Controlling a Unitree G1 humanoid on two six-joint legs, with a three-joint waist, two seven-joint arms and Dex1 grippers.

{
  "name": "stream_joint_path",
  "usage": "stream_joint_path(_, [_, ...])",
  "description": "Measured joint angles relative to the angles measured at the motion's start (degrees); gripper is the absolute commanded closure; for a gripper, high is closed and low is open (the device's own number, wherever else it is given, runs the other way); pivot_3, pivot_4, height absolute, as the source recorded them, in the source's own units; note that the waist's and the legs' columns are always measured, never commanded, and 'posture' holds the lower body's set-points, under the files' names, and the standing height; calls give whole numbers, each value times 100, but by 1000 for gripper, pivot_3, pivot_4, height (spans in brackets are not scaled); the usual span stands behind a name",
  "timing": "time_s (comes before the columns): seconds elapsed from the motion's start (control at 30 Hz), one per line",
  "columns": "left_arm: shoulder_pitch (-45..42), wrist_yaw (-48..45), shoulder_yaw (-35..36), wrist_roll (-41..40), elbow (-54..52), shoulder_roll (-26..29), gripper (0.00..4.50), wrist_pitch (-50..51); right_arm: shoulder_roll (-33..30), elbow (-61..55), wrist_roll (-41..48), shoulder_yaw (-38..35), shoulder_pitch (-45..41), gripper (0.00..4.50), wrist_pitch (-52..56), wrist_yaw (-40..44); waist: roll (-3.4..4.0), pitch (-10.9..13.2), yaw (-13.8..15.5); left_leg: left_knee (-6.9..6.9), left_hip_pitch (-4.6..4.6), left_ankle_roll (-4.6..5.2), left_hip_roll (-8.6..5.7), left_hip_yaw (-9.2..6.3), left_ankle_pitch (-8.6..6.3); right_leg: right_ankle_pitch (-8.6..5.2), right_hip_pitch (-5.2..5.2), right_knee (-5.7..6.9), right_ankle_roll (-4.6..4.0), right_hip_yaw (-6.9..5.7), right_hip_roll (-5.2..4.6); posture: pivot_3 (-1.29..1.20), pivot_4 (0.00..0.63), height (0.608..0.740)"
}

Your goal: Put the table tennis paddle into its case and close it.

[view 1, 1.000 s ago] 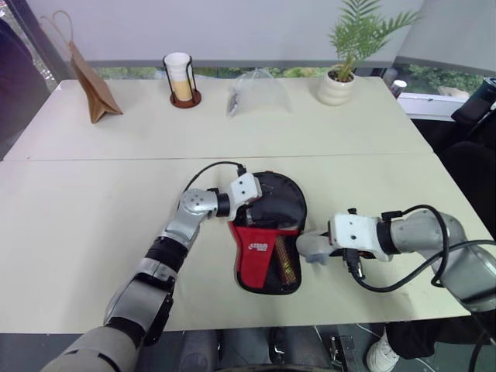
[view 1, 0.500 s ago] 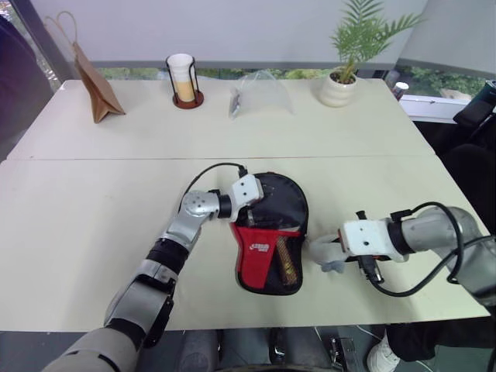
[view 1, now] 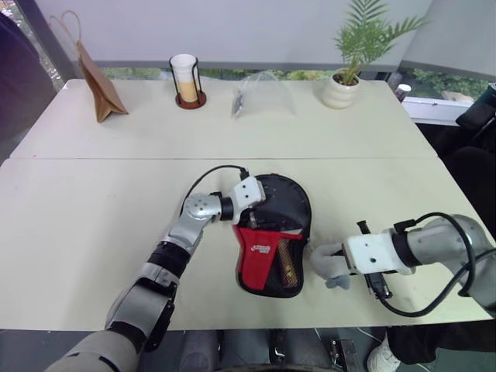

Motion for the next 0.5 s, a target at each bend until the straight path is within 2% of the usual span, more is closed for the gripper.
stream_joint_path(0.3, [-55, 52, -122, 4, 4, 32, 0, -1, 57, -69, 146, -124, 32, 4306, 234, 14, 0, -1, 6, 0, 3, 2, -1, -15, -2, 1, 21, -14, -1, -15, -1, 0, 150, 740])
stream_joint_path(0.4, [-71, 81, -144, 6, 7, 75, 0, -2, 327, -91, 1028, -259, -210, 4306, 1541, 11, 2, -3, -21, 0, 9, 2, 1, -22, -2, 5, 32, -12, -5, -16, -1, 0, 150, 740])
stream_joint_path(0.5, [-87, 93, -151, 8, 28, 84, 0, -2, 336, -96, 1922, -466, -549, 4306, 3137, -17, 5, -4, -23, 0, 16, 2, 5, -28, -2, 8, 30, -11, -8, -16, -4, 0, 150, 740])
